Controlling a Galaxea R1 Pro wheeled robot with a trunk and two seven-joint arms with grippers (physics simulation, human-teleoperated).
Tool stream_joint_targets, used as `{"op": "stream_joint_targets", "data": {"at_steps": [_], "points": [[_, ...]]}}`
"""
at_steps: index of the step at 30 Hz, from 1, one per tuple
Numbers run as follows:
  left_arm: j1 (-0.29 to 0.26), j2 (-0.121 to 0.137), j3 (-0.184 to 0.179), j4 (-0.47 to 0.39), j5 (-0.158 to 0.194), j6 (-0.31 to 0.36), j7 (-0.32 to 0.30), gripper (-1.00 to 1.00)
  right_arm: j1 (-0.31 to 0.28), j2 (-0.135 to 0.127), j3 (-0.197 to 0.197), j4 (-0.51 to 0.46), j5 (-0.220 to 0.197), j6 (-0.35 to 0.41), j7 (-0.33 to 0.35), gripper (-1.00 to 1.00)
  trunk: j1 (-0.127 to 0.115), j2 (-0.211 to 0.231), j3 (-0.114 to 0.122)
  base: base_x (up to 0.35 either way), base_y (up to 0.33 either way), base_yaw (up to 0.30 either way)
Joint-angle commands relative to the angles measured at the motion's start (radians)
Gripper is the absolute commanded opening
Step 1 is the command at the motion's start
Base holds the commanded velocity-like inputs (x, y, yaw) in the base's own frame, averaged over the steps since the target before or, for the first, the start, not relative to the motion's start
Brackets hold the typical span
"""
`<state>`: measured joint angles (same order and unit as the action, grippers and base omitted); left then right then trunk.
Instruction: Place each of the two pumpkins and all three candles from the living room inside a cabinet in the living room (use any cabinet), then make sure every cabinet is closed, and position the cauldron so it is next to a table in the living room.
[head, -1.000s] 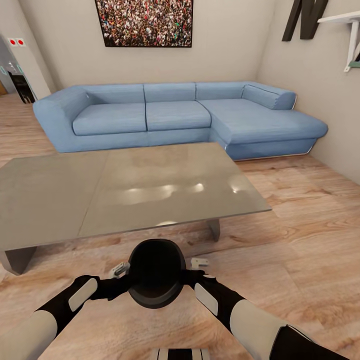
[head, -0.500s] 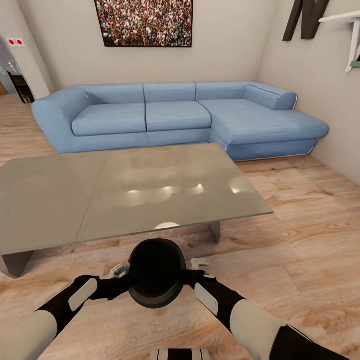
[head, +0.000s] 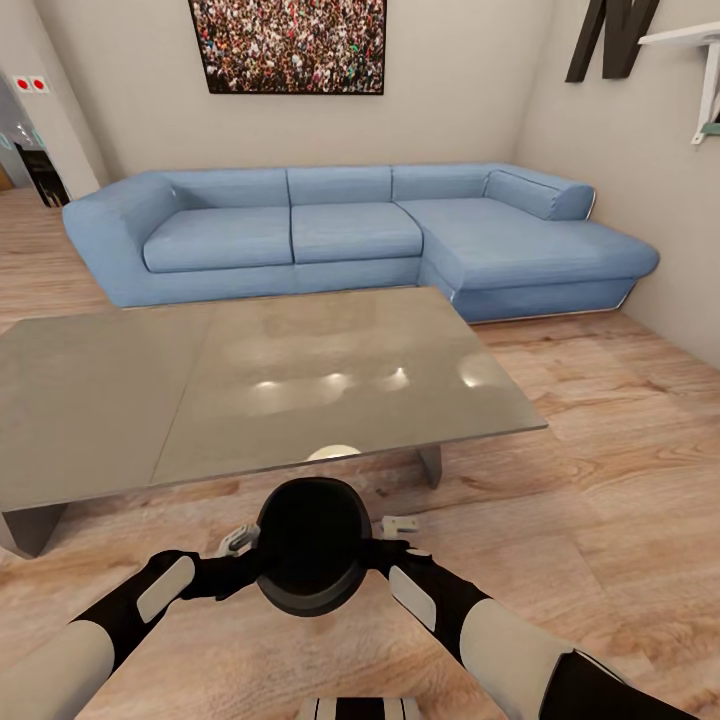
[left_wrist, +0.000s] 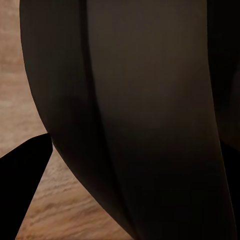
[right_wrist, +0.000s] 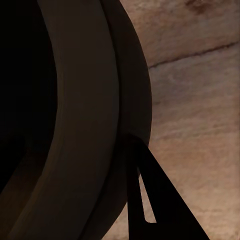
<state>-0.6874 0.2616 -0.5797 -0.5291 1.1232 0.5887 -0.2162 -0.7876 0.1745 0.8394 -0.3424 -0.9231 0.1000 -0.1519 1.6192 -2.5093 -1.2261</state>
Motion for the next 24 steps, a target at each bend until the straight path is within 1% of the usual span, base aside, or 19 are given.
{"op": "stream_joint_targets", "data": {"at_steps": [1,5,7,24], "points": [[-0.001,0.001,-0.003,0.000,0.003,0.000,-0.003,-1.00,-0.001,0.000,0.016,-0.015,-0.013,0.003,0.041,-1.00,0.000,0.000,-0.001,0.000,0.000,0.000],[-0.001,0.001,-0.003,0.000,0.003,0.000,-0.003,-1.00,-0.001,0.000,0.015,-0.015,-0.013,0.003,0.041,-1.00,0.000,0.000,-0.001,0.000,0.000,0.000],[-0.001,0.001,-0.003,0.000,0.002,0.000,-0.003,-1.00,-0.001,0.000,0.016,-0.015,-0.013,0.003,0.041,-1.00,0.001,-0.001,-0.008,0.000,0.000,0.000],[-0.001,0.001,-0.002,0.000,0.003,0.000,-0.002,-1.00,-0.001,0.000,0.015,-0.014,-0.013,0.003,0.041,-1.00,0.001,-0.001,-0.008,0.000,0.000,0.000]]}}
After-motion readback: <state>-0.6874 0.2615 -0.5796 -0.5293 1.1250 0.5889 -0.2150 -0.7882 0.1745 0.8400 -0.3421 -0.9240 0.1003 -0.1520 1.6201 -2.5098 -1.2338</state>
